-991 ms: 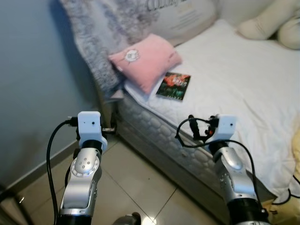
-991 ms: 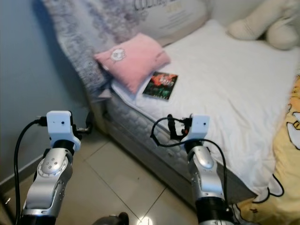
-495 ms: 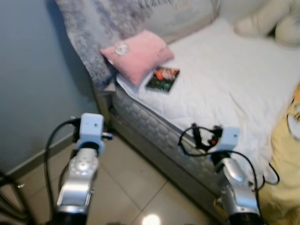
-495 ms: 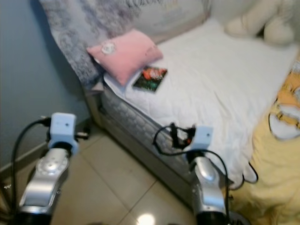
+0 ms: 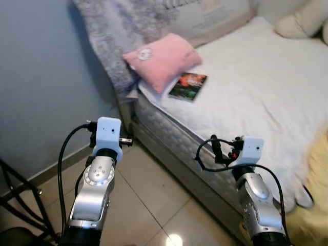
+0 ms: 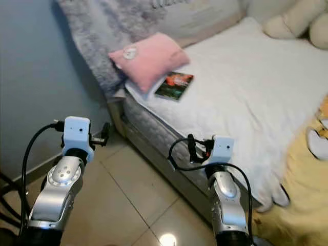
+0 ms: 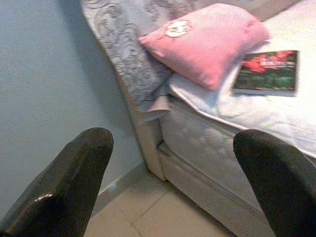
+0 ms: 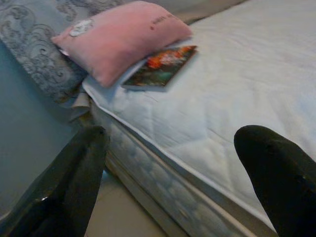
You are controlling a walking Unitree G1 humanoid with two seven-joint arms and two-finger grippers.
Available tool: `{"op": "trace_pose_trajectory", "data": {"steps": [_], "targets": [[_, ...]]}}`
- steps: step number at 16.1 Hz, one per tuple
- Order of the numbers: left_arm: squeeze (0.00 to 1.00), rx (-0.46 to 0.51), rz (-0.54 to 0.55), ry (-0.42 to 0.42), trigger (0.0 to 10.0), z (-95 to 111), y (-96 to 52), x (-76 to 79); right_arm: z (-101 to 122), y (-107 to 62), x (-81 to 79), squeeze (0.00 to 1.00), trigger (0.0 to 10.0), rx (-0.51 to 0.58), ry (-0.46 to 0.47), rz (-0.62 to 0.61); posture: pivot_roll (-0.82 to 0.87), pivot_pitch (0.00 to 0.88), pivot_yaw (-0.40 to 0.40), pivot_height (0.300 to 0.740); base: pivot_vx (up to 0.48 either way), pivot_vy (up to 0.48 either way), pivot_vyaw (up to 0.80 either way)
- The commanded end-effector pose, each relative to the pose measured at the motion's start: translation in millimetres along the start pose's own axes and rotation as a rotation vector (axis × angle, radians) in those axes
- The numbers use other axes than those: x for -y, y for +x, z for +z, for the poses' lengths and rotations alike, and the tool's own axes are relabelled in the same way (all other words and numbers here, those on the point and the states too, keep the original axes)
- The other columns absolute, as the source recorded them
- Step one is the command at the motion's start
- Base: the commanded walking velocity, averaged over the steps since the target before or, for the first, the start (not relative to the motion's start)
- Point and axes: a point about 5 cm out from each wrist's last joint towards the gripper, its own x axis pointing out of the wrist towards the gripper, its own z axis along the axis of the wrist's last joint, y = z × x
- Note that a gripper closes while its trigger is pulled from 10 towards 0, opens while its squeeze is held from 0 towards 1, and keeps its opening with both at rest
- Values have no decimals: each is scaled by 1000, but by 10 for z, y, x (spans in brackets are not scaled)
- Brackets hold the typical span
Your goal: Clean up the room
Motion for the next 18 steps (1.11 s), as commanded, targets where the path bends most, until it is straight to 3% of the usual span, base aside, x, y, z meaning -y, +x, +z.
{"op": "trace_pose_trajectory", "data": {"steps": [1,8,12,18], "targets": [[0,14,21,4,10000,32,26,-34,96,63,-40,35,10000,36,-3,25,-58,0,61,740,431,0,450],[0,5,46,-1,10000,23,41,-79,63,148,-49,20,10000,2,-3,21,-32,0,38,740,451,0,455],[0,7,54,-4,10000,20,34,-74,100,194,-37,0,10000,11,-15,28,-18,0,23,740,480,0,0],[0,20,50,-17,10000,32,42,-34,96,229,-45,24,10000,11,-22,63,-13,0,9,740,480,0,615]]}}
